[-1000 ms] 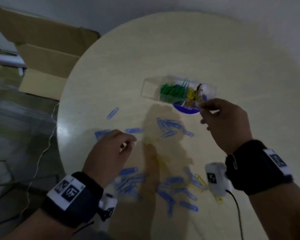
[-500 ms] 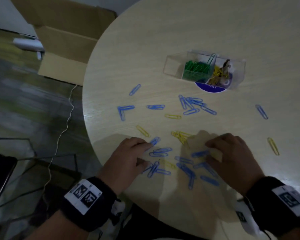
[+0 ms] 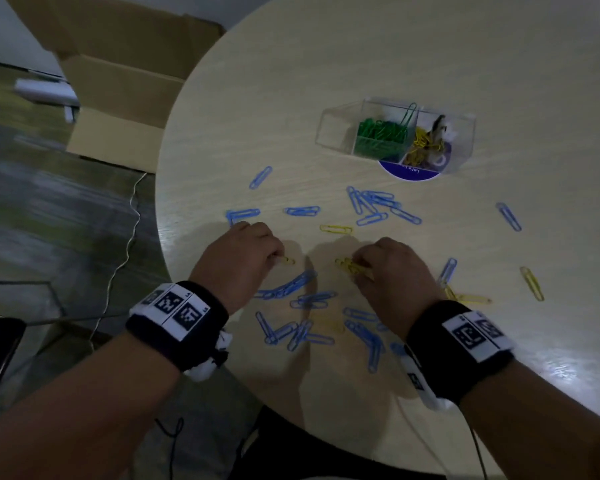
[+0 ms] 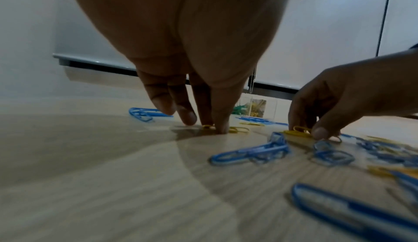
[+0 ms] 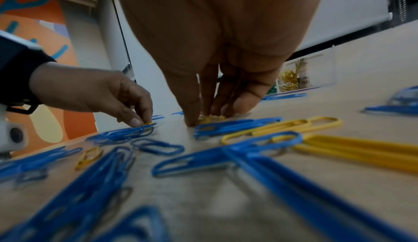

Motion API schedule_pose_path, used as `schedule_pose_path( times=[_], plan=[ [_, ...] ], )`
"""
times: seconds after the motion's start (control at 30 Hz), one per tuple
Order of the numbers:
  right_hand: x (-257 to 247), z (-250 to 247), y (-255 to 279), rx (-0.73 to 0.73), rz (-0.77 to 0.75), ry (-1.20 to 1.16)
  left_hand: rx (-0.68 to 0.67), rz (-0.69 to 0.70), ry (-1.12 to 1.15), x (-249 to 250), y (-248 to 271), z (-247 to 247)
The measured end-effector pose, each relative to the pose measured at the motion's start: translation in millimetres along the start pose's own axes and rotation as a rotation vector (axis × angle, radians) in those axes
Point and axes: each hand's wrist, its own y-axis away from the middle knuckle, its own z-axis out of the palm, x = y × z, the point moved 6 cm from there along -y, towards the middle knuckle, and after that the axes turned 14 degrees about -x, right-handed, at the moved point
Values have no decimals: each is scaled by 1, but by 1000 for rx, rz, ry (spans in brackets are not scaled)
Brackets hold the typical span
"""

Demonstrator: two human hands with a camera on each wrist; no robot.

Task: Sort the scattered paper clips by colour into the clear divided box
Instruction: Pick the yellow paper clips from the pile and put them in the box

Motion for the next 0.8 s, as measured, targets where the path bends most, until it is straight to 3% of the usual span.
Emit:
schedule_pose_path(
  times=[0.13,0.3,0.43,0.67,0.8],
  plan=[
    [2,2,1,-28,16,-32,-74,-45,69,1,-9,-1],
    [-3,4,-1,-61,-9,97,53,15,175,34,-43,-23],
    [-5,-1,4,-8,-44,151,59,73,82,50,-71,-22],
    [18,-14,14,14,-32,58,-48,129,-39,59,-82,-15],
    [48,-38,23,150,17,-140,-107,54,23,64,-85,-21]
  ],
)
